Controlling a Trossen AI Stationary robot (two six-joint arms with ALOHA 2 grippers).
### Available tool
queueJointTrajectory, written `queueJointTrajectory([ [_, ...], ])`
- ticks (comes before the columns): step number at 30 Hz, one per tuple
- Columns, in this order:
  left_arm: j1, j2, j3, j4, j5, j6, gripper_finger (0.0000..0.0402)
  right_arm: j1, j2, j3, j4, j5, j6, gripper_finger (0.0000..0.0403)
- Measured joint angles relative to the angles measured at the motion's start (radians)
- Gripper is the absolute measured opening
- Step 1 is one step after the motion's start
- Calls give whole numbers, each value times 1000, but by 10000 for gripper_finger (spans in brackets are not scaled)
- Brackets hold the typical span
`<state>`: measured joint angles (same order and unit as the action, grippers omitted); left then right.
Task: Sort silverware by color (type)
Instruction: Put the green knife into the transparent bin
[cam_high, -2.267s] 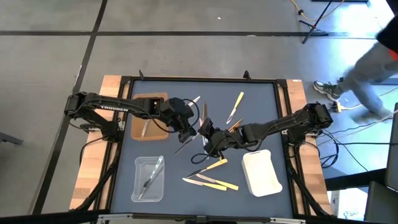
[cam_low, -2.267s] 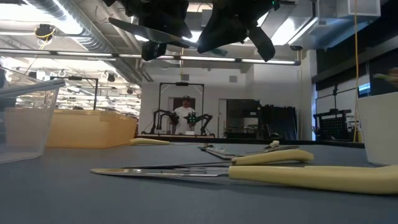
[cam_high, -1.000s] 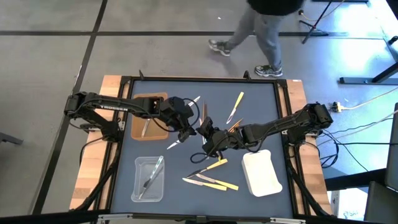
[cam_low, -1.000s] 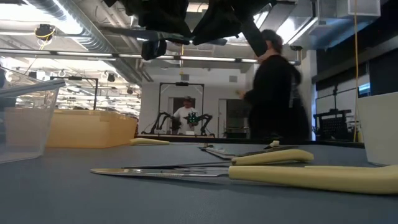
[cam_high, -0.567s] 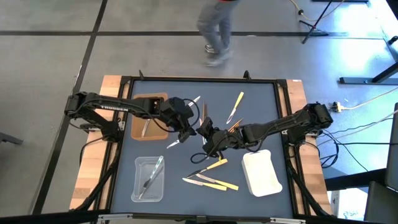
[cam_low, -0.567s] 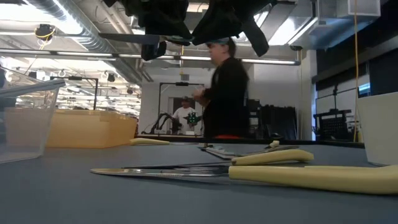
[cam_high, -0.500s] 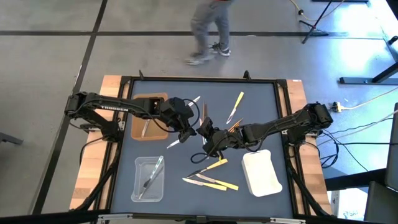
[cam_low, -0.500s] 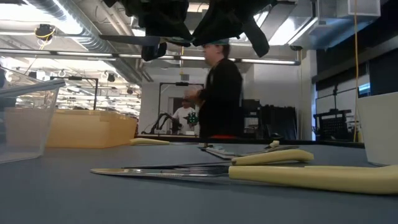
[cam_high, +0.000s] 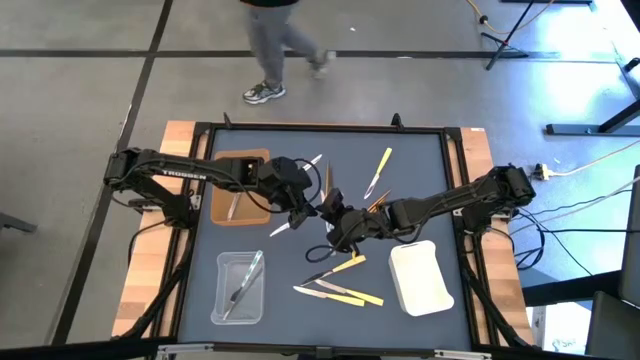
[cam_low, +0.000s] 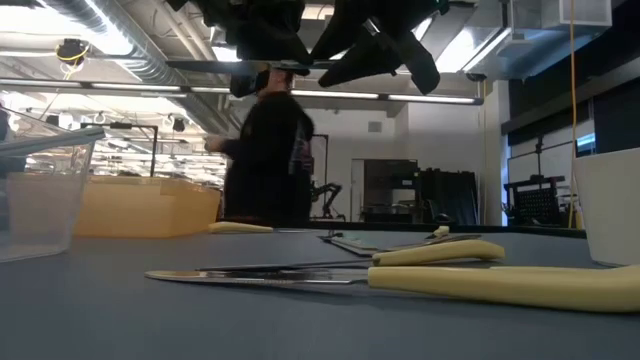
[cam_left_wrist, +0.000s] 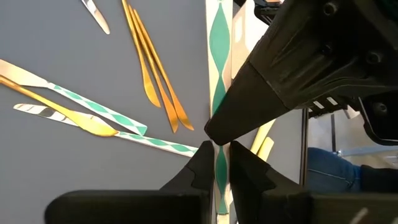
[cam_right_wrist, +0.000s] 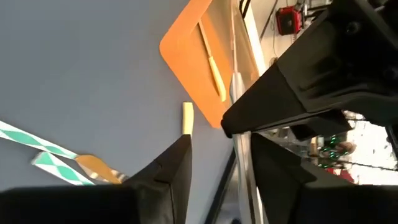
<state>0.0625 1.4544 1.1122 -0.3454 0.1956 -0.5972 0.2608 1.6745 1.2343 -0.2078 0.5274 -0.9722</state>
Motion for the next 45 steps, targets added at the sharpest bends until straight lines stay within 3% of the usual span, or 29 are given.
queueJointTrajectory([
  [5,-2,0,0,1,-5,0,24,35,0,0,-14,21,4,149],
  [15,10,-1,1,-6,-82,-2,24,107,1,-2,-108,242,33,150],
  [20,20,-1,1,-8,-154,9,22,143,-19,-2,-267,242,207,150],
  [26,9,-50,2,-108,-163,-3,22,136,-80,-2,-488,240,487,150],
  [30,-62,-90,2,-156,-211,-61,22,140,-94,-2,-557,230,572,150],
  [35,-202,-132,2,-229,-351,-160,22,137,-95,-2,-578,221,603,150],
  [41,-411,-127,2,-361,-518,-367,22,120,-95,-2,-579,212,608,150],
  [45,-544,-111,1,-392,-630,-520,22,103,-95,-2,-575,146,609,150],
])
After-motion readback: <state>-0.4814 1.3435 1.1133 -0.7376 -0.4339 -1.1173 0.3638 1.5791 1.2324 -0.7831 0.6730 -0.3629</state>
